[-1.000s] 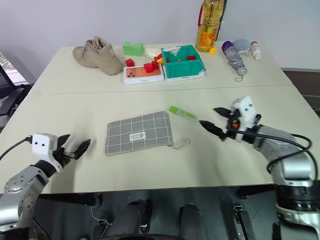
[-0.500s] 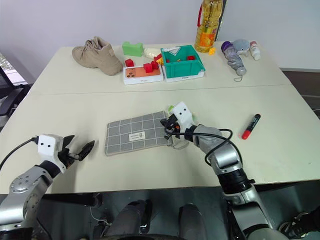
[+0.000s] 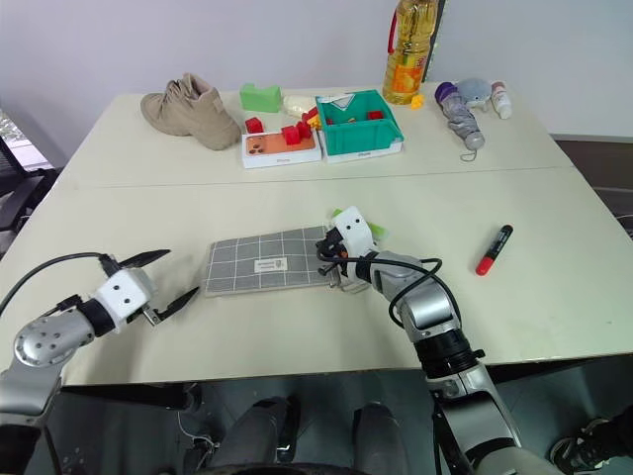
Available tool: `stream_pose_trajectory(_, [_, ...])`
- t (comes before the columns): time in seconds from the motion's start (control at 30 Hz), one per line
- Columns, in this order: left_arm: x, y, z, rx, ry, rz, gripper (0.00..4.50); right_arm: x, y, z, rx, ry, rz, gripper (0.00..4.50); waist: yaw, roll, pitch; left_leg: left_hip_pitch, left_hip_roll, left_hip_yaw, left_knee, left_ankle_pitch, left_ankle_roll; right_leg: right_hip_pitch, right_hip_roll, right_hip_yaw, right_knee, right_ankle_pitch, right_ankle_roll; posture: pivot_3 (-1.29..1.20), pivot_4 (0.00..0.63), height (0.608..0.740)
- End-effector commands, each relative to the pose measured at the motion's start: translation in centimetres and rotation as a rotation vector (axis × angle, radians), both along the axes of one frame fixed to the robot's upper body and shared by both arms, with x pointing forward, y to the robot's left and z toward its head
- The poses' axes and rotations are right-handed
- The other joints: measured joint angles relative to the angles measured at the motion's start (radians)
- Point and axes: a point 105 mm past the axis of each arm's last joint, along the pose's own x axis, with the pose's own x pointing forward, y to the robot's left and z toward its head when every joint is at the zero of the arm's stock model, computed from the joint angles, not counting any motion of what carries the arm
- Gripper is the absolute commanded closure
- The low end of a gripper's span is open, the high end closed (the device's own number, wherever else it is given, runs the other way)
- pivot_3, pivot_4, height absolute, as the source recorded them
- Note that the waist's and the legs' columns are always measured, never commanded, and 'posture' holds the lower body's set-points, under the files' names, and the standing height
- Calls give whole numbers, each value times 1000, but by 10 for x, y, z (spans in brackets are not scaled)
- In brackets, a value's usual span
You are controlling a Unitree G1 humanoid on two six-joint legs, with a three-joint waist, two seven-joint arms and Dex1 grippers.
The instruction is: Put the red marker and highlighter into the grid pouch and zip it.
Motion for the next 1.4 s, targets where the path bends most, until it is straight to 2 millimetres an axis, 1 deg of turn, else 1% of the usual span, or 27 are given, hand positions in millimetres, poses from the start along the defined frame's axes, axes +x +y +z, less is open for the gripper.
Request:
stream_pose_trajectory(0.03, [1, -12, 1, 79, -67, -147, 0, -3, 5, -4, -7, 11, 23, 4486, -4, 0, 0, 0, 0, 0, 0, 0, 0, 0, 0, 0, 0, 0, 0, 0, 150, 739])
stream_pose_trajectory(0.23, [14, -27, 6, 82, -170, -285, 0, -4, 6, -4, -9, 8, 24, 4486, -12, 0, 0, 0, 0, 0, -1, 0, 0, 1, 0, -1, 1, 0, 0, 0, 150, 739])
stream_pose_trajectory(0.37, [17, -42, -2, 110, -171, -397, 0, -3, 5, -4, -12, 7, 18, 4486, -13, 0, 0, 0, 0, 0, -1, 0, 0, 2, 0, -1, 1, 0, 0, 0, 150, 739])
stream_pose_trajectory(0.47, [22, -48, -1, 111, -183, -437, 820, -3, 4, -3, -14, 1, 12, 4500, -14, 0, 0, 0, 0, 0, -1, 0, 0, 2, 1, -1, 2, 0, 1, 0, 150, 739])
stream_pose_trajectory(0.5, [24, -48, 1, 102, -190, -437, 1395, -3, 4, -2, -14, 0, 11, 4500, -14, 0, 0, 0, 0, 0, -1, 0, 0, 2, 1, -1, 2, 0, 1, 0, 150, 739])
stream_pose_trajectory(0.57, [25, -50, 3, 97, -200, -446, 2357, -3, 3, -2, -14, -3, 9, 4500, -15, 0, 0, 0, 0, 0, -1, 0, 0, 2, 1, -1, 2, 0, 1, 0, 150, 739])
stream_pose_trajectory(0.6, [26, -50, 3, 96, -203, -450, 2982, -3, 3, -1, -13, -5, 8, 4500, -15, 0, 0, 0, 0, 0, -1, 1, 0, 2, 1, -1, 2, 0, 1, 0, 150, 739])
stream_pose_trajectory(0.7, [26, -51, 4, 89, -205, -458, 4459, -3, 4, 2, -5, -19, 7, 4500, -14, 0, 0, 0, 0, 0, -1, 1, 0, 2, 1, -1, 3, 0, 1, 0, 150, 739])
stream_pose_trajectory(0.8, [26, -51, 4, 68, -196, -450, 4459, 1, 1, 8, -1, -55, -14, 4500, -15, 0, 0, 0, 0, 0, 0, 1, 0, 2, 1, -1, 3, 0, 1, 0, 150, 739])
stream_pose_trajectory(0.9, [25, -48, 3, -1, -142, -392, 4459, 11, -8, 29, 18, -139, -55, 4500, -17, 0, 0, 0, 0, 0, -1, 1, 0, 2, 1, -1, 3, 0, 1, 0, 150, 739])
stream_pose_trajectory(0.97, [29, -43, 6, -78, -101, -303, 4459, 13, -16, 45, 33, -179, -43, 4500, -18, 0, 0, 0, 0, 0, 0, 1, 0, 2, 1, -1, 3, 0, 1, 0, 150, 739])
stream_pose_trajectory(1.03, [28, -41, 11, -148, -72, -245, 4500, 11, -23, 59, 50, -203, -13, 3960, -18, 0, 0, -1, 0, 0, 0, 1, 0, 1, 1, -1, 3, 0, 1, 0, 150, 739])
stream_pose_trajectory(1.07, [26, -40, 15, -187, -65, -209, 4500, 8, -28, 69, 51, -229, 14, 3526, -18, 0, 0, -1, 0, 0, 0, 1, 0, 1, 1, -1, 3, 0, 1, 0, 150, 739])
stream_pose_trajectory(1.17, [20, -37, 23, -269, -58, -98, 4500, 0, -43, 87, 15, -288, 57, 2065, -18, 0, 0, -1, 0, 0, -1, 1, 0, 1, 1, 0, 3, 0, 1, 0, 150, 739])
stream_pose_trajectory(1.23, [19, -35, 25, -303, -58, -30, 4500, -2, -49, 89, -2, -289, 59, 1008, -18, 0, 0, -1, 1, 0, -1, 0, 0, 1, 1, 0, 3, 0, 1, 0, 150, 739])
stream_pose_trajectory(1.27, [19, -35, 25, -314, -57, -4, 4500, -4, -49, 88, 2, -279, 71, 499, -17, 0, 0, -1, 1, 0, -1, 0, 0, 1, 1, 0, 3, 0, 1, 0, 150, 739])
stream_pose_trajectory(1.37, [18, -38, 25, -336, -54, 36, 4500, -10, -45, 84, 19, -245, 110, 499, -15, 0, 0, -1, 1, 0, -1, 1, 0, 1, 2, 0, 3, 0, 1, 0, 150, 739])
stream_pose_trajectory(1.4, [18, -41, 26, -345, -57, 42, 4500, -12, -41, 79, 23, -222, 117, 499, -15, 0, 0, -1, 1, 0, 0, 1, 0, 1, 2, 0, 3, 0, 1, 0, 150, 739])
